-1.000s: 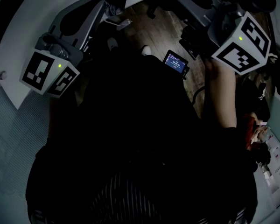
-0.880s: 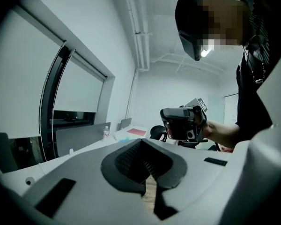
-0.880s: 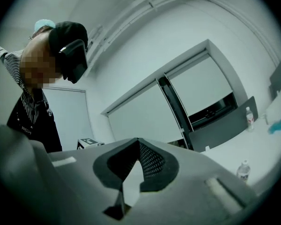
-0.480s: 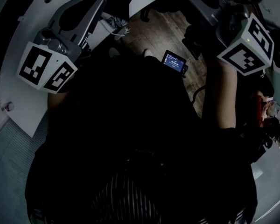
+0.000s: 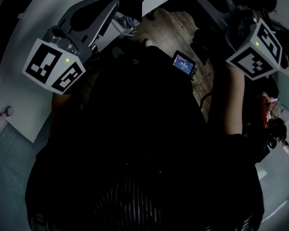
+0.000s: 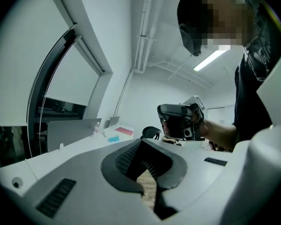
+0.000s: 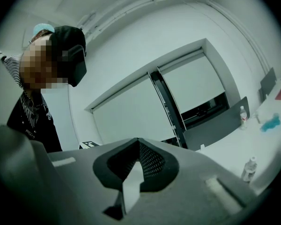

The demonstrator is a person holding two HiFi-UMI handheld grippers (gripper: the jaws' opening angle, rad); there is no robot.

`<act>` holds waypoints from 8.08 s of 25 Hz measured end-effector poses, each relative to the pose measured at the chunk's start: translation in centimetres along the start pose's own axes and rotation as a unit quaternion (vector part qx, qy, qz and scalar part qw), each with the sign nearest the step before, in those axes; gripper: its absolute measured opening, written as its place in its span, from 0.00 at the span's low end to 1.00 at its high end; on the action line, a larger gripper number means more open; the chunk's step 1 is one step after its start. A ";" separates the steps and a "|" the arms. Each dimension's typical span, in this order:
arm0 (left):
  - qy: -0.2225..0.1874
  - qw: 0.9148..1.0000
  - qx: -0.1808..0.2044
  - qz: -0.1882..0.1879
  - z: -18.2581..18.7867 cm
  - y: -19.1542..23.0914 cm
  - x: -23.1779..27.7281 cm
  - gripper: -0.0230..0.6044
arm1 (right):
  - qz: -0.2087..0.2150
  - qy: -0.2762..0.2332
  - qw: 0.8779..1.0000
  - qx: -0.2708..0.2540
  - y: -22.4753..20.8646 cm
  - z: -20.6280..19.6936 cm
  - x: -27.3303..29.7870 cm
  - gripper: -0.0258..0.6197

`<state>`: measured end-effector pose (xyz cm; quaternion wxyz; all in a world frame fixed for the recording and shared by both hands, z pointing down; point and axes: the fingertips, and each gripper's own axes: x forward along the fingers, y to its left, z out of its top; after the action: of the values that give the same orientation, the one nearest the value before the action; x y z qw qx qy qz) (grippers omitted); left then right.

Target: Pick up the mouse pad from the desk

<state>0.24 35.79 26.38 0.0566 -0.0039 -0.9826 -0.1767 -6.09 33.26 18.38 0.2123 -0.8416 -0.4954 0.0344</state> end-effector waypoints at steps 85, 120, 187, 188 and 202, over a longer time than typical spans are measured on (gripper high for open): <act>0.023 0.974 -0.071 0.216 -3.3 -14.8 -2.8 0.05 | 0.064 0.091 0.979 0.173 -10.4 -15.0 -5.0 0.45; -0.014 0.970 -0.126 0.209 -5.9 -12.7 -5.6 0.05 | 0.025 0.258 0.953 0.157 -11.7 -28.6 -0.4 0.10; -0.160 0.930 0.155 0.294 0.7 -34.0 -6.4 0.05 | 0.335 -0.039 0.941 -0.036 14.9 -2.7 -22.7 0.07; -0.156 0.931 0.156 0.292 0.9 -34.2 -6.1 0.05 | 0.335 -0.036 0.941 -0.037 15.0 -2.6 -22.7 0.07; -0.145 0.934 0.160 0.286 2.2 -34.7 -5.3 0.05 | 0.340 -0.021 0.940 -0.033 14.8 -3.2 -22.4 0.07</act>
<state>4.29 4.11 11.69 -0.0389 -0.3012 -0.9527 0.0088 -4.50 7.05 12.07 0.1495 -0.9655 -0.1854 0.1053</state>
